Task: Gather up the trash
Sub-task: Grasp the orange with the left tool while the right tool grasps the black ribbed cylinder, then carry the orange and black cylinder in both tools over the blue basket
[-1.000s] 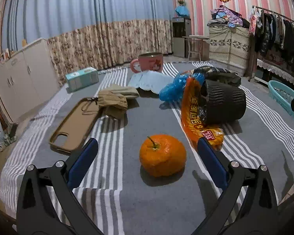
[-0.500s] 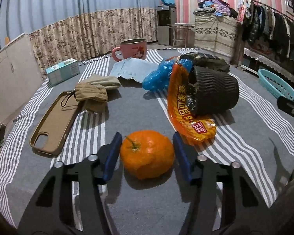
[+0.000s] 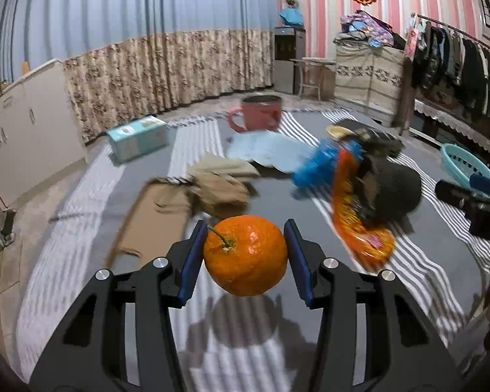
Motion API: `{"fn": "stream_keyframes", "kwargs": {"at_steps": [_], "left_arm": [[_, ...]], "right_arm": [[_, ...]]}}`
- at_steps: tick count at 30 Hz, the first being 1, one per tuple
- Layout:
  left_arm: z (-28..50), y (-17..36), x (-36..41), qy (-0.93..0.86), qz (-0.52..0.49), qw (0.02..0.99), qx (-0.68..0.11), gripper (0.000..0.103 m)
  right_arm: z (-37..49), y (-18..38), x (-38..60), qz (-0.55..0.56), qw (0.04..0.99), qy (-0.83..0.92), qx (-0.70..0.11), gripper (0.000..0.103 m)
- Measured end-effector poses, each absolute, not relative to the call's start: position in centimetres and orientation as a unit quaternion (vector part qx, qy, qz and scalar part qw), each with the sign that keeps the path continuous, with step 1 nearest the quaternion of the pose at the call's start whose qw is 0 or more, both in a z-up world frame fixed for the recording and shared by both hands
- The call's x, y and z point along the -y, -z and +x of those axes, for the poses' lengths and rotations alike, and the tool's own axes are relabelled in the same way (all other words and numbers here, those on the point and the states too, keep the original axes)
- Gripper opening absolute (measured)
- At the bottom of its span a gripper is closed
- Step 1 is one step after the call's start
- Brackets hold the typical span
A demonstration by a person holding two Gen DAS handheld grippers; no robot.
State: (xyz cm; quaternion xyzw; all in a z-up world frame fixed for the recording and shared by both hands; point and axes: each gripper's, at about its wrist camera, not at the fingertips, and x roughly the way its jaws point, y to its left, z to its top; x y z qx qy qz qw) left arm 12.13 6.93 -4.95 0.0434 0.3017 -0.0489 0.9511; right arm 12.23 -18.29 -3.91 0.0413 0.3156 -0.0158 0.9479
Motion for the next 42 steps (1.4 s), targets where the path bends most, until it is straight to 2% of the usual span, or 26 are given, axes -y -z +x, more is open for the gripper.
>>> {"fn": "stream_keyframes", "kwargs": {"at_steps": [9,18,19,21,22,23,34,42], "left_arm": [[13.3,4.1,-10.9,0.020,0.036,0.956,-0.291,0.047],[13.2,3.6,-12.5,0.013,0.033,0.958,-0.284,0.047],[13.3,3.6,-12.6,0.013,0.031,0.958,-0.284,0.047],[13.3,3.7,-12.5,0.012,0.034,0.958,-0.286,0.047],[13.3,3.7,-12.5,0.011,0.036,0.957,-0.287,0.047],[13.4,3.7,-12.4,0.010,0.038,0.957,-0.288,0.047],[13.8,2.4,-9.0,0.015,0.056,0.958,-0.282,0.047],[14.8,0.5,-2.4,0.068,0.057,0.959,-0.269,0.047]], "right_arm": [[16.6,5.2,13.3,0.027,0.934,0.031,-0.355,0.099],[18.6,7.1,13.8,0.039,0.913,0.043,-0.404,0.099],[18.5,7.1,13.8,0.037,0.914,0.041,-0.402,0.098],[18.4,7.0,13.6,0.025,0.916,0.035,-0.400,0.089],[18.4,7.1,13.7,0.026,0.915,0.027,-0.402,0.078],[18.4,7.1,13.8,0.029,0.914,0.023,-0.404,0.075],[15.3,4.3,19.1,0.032,0.936,0.048,-0.349,0.074],[12.3,-1.3,30.2,0.074,0.950,0.114,-0.281,0.074]]}}
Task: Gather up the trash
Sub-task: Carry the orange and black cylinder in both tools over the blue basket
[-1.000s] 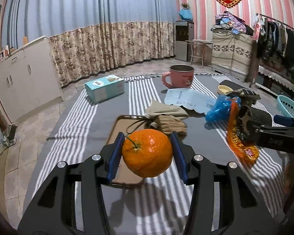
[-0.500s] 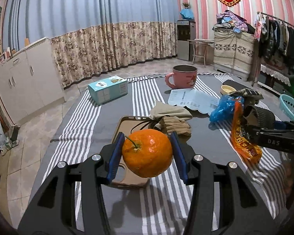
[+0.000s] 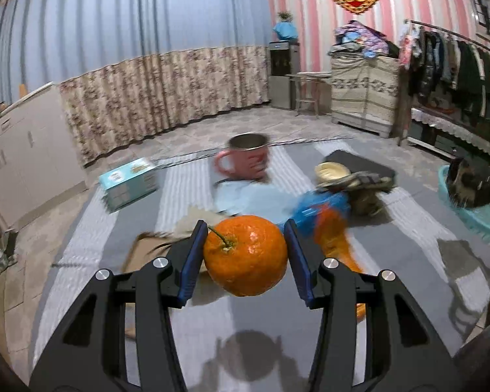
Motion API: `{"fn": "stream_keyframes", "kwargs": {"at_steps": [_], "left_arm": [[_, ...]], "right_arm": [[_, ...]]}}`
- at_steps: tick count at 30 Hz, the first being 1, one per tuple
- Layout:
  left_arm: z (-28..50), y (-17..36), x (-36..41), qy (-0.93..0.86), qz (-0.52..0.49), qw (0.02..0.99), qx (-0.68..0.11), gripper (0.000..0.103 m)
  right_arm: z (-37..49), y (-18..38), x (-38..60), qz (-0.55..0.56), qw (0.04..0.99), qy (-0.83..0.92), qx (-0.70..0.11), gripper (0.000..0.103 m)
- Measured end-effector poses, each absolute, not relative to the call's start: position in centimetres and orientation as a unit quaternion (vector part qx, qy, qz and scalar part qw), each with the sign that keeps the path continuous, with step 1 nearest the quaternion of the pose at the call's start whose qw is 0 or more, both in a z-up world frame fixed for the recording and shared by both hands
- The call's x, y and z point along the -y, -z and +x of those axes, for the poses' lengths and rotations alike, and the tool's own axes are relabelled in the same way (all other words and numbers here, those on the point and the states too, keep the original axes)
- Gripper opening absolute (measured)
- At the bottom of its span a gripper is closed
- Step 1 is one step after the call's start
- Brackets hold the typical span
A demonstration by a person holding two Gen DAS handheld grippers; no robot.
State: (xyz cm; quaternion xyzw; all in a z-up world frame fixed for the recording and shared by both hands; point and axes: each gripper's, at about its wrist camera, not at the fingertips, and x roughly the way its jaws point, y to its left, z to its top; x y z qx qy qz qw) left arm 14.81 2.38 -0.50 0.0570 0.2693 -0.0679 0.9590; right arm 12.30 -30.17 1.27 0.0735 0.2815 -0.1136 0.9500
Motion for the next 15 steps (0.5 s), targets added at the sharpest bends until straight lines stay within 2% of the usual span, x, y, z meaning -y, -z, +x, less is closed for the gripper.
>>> {"fn": "stream_keyframes", "kwargs": {"at_steps": [9,15], "left_arm": [[16.7,-1.4,8.3,0.147,0.068,0.954,-0.252,0.047],[18.5,-1.6,14.7,0.185,0.063,0.947,-0.254,0.047]], "right_arm": [[11.6,-3.7,44.5,0.121,0.940,0.195,-0.252,0.074],[12.2,-1.6,49.8,0.117,0.933,0.231,-0.248,0.074]]}}
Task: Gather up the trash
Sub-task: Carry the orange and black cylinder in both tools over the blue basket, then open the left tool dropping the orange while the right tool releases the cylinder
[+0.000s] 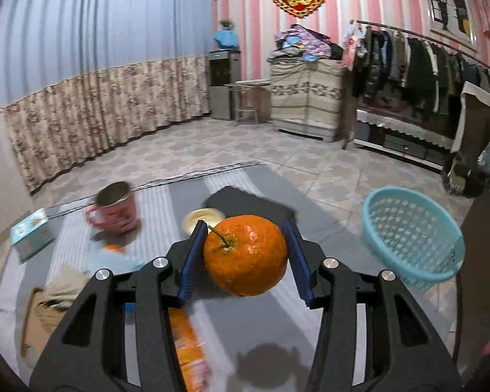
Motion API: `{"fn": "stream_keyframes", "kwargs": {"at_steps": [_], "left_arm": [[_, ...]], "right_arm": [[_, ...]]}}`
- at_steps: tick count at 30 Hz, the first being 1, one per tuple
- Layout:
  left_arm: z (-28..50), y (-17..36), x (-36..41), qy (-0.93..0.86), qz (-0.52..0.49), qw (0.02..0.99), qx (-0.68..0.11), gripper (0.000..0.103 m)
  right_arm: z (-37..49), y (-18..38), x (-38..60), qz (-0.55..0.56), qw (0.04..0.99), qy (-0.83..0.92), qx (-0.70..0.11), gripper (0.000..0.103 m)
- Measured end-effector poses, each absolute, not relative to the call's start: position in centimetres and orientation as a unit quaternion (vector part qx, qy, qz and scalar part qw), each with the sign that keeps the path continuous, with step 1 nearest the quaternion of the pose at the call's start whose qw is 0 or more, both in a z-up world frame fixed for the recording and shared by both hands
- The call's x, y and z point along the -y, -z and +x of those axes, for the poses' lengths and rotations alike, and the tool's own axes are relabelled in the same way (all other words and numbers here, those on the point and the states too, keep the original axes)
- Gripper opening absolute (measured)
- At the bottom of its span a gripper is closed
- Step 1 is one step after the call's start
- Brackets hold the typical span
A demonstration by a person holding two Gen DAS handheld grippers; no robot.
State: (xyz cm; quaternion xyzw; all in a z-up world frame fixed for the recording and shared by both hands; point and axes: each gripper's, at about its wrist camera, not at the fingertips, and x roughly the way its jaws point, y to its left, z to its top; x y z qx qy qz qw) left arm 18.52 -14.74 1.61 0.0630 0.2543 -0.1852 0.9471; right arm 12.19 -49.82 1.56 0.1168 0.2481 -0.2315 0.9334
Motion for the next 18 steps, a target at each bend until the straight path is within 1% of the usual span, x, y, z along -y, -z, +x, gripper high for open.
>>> {"fn": "stream_keyframes", "kwargs": {"at_steps": [4,10,18], "left_arm": [[19.1,-1.0,19.2,0.204,0.073,0.943,-0.252,0.047],[20.7,0.6,25.3,0.250,0.078,0.928,-0.266,0.047],[22.4,3.5,32.9,0.306,0.092,0.900,-0.298,0.047]], "right_arm": [[12.3,0.8,52.6,0.153,0.926,0.234,-0.253,0.074],[12.3,1.9,53.0,0.124,0.926,0.242,-0.261,0.074],[12.1,3.3,54.0,0.136,0.915,0.251,-0.286,0.074]]}}
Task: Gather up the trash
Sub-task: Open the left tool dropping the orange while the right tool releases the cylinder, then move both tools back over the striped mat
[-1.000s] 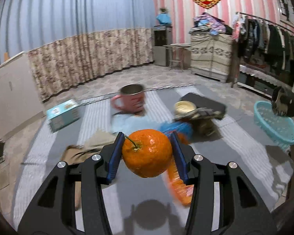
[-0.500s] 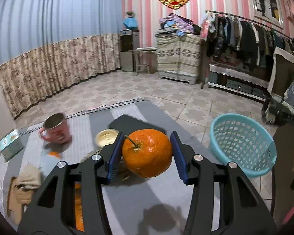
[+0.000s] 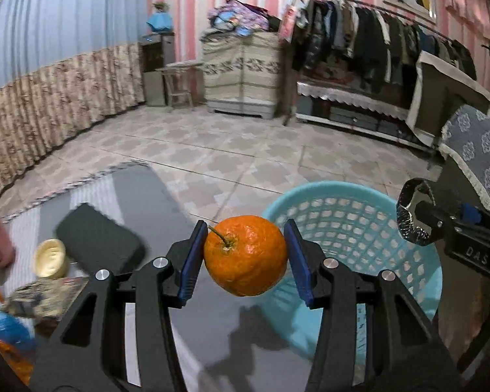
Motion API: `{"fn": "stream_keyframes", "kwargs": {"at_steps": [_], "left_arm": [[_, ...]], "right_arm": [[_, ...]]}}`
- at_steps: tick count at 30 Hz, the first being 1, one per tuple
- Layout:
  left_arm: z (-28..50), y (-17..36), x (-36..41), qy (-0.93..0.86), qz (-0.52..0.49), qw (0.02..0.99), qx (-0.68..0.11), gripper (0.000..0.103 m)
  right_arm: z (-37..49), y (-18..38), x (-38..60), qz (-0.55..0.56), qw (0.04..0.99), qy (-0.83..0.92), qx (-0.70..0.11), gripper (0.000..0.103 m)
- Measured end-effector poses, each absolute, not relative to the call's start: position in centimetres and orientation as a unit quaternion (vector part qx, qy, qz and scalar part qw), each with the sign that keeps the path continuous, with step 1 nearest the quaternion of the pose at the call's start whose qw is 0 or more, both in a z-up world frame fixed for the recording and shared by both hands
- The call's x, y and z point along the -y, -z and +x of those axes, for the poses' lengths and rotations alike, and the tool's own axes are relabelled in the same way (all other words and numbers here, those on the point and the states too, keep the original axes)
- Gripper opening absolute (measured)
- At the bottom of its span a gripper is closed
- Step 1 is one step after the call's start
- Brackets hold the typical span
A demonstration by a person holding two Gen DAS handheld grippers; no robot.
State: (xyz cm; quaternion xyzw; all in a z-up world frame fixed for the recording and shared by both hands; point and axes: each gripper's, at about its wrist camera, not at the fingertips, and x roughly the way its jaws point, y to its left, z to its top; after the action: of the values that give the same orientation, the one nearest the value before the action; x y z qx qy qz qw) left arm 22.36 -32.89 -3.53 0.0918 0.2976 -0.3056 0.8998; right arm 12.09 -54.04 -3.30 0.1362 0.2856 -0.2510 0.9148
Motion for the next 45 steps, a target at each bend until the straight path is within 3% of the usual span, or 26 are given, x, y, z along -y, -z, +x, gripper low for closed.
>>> {"fn": "stream_keyframes", "kwargs": {"at_steps": [8,13,19,25,29,45], "left_arm": [[23.3,5.5,37.5,0.336,0.110,0.880,-0.316,0.048],[23.5,4.7,37.1,0.324,0.101,0.888,-0.310,0.079],[24.0,2.7,33.8,0.284,0.092,0.907,-0.295,0.091],[24.2,1.3,30.2,0.244,0.094,0.924,-0.281,0.097],[24.3,0.6,28.3,0.233,0.082,0.928,-0.281,0.097],[21.6,-1.4,19.6,0.175,0.052,0.946,-0.269,0.098]], "right_arm": [[11.8,4.6,55.5,0.161,0.903,0.257,-0.304,0.074],[12.9,5.1,54.5,0.151,0.905,0.243,-0.315,0.074],[14.7,5.5,52.7,0.133,0.909,0.220,-0.328,0.074],[15.8,5.5,51.6,0.147,0.914,0.203,-0.320,0.075],[16.1,5.4,51.1,0.143,0.914,0.213,-0.314,0.093],[14.7,3.1,49.4,0.149,0.926,0.217,-0.271,0.096]]}}
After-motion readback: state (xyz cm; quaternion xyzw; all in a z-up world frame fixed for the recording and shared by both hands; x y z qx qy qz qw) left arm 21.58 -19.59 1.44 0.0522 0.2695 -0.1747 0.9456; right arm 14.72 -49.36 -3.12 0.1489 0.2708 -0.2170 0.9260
